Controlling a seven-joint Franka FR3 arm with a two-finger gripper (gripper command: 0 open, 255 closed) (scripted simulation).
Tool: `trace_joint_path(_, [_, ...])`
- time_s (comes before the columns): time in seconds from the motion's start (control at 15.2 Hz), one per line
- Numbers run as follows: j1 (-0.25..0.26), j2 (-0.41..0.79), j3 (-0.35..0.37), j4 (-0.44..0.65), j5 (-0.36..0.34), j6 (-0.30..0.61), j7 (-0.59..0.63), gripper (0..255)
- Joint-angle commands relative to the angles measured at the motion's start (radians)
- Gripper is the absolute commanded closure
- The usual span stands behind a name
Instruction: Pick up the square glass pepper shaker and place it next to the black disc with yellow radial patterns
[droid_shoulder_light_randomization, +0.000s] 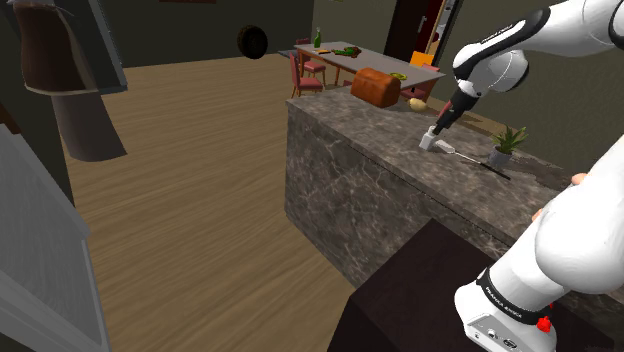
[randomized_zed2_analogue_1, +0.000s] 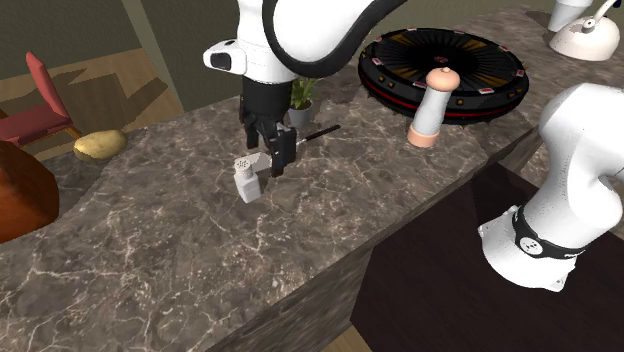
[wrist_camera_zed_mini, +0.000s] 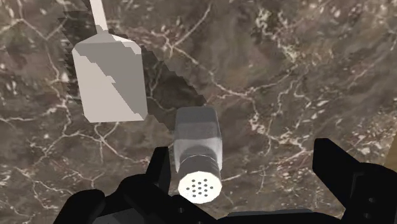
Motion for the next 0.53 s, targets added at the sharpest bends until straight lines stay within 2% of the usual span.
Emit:
trace_joint_path(0.0, [-0.022,0.110,-0.010,0.065,0.140,0.002,-0.122,0])
trace_joint_path(0.46, [-0.062,0.203,0.036,0.072,0.252,0.048,-0.199,0])
